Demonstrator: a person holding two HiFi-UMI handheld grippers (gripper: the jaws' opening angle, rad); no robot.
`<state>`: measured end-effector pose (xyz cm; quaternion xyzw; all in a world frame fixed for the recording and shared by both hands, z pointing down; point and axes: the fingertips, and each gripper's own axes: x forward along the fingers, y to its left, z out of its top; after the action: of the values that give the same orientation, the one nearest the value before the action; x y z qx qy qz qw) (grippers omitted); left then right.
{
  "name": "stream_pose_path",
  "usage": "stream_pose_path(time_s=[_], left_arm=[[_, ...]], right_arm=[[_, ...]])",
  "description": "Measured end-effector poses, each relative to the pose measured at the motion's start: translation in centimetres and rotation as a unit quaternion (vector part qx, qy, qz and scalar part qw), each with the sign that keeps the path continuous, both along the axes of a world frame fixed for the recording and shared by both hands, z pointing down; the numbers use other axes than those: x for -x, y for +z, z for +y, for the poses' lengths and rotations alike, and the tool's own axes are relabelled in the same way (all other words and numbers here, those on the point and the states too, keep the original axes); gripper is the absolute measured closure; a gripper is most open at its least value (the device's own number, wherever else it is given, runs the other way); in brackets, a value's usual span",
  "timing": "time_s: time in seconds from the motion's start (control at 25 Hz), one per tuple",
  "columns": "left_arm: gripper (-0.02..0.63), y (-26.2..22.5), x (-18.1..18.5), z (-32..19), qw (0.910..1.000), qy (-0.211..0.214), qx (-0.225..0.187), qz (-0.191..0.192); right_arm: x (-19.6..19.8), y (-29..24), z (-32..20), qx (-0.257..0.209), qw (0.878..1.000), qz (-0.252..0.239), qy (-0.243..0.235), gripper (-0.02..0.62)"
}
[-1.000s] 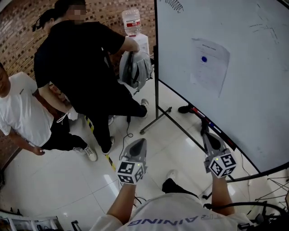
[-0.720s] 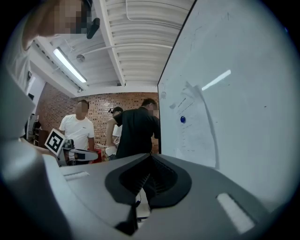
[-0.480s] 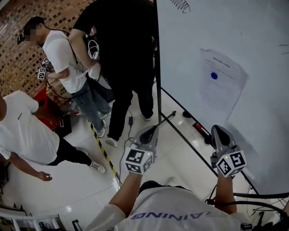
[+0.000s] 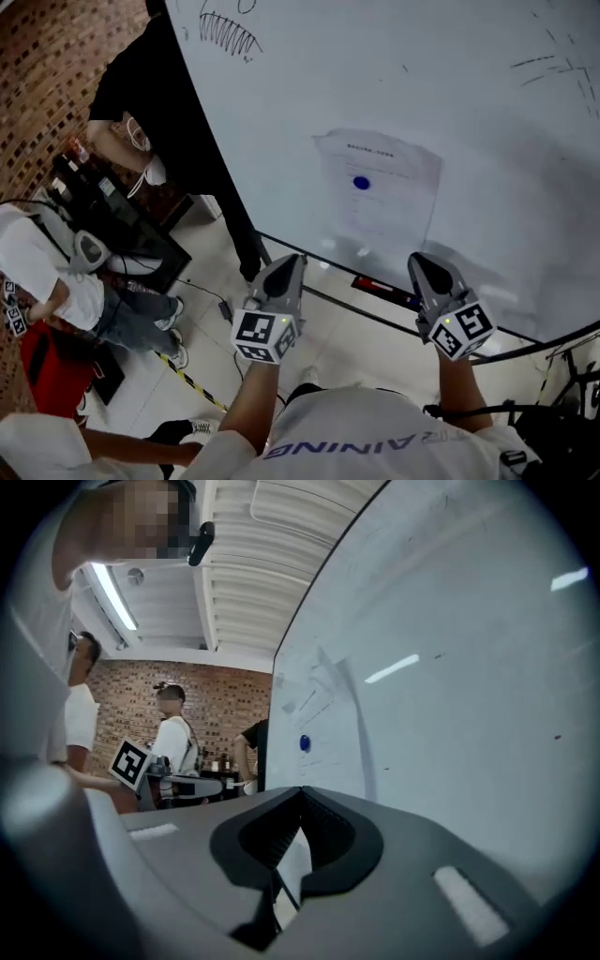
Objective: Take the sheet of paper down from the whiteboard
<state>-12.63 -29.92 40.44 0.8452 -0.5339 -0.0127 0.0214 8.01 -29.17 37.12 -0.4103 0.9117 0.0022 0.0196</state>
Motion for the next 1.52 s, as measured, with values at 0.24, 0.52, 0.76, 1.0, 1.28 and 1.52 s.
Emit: stream_pose_path(time_s=[0.24, 0.52, 0.76, 1.0, 1.28, 1.52], left_arm=[[0.603, -4.3, -3.5, -5.4, 0.9920, 0.113, -0.047, -0.032], [0.603, -5.8, -6.8, -7.9, 0.9824, 0.167, -0.070, -0.046], [0.499, -8.1, -9.9, -8.5, 0.9755, 0.149, -0.112, -0.117], [0.464, -8.8, -11.2, -10.0, 0.9707, 0.095, -0.130, -0.179], [0.459, -8.5, -11.6, -10.4, 0.9692, 0.068, -0.127, -0.200], [0.474, -8.6, -11.7, -10.6, 0.9717, 0.066, -0.125, -0.189]], right_arm=[[-1.3, -0.8, -1.2, -0.005, 0.995, -0.005, 0.101, 0.588], [-3.5, -1.3, -0.6, -0.009, 0.985, 0.007, 0.173, 0.588], [-5.7, -2.1, 0.2, -0.016, 0.981, 0.010, 0.194, 0.588], [-5.6, -2.7, 0.1, -0.025, 0.983, 0.001, 0.181, 0.588], [-4.8, -3.0, -0.2, -0.028, 0.986, -0.001, 0.165, 0.588], [-4.6, -2.4, -0.7, -0.025, 0.987, 0.000, 0.160, 0.588]])
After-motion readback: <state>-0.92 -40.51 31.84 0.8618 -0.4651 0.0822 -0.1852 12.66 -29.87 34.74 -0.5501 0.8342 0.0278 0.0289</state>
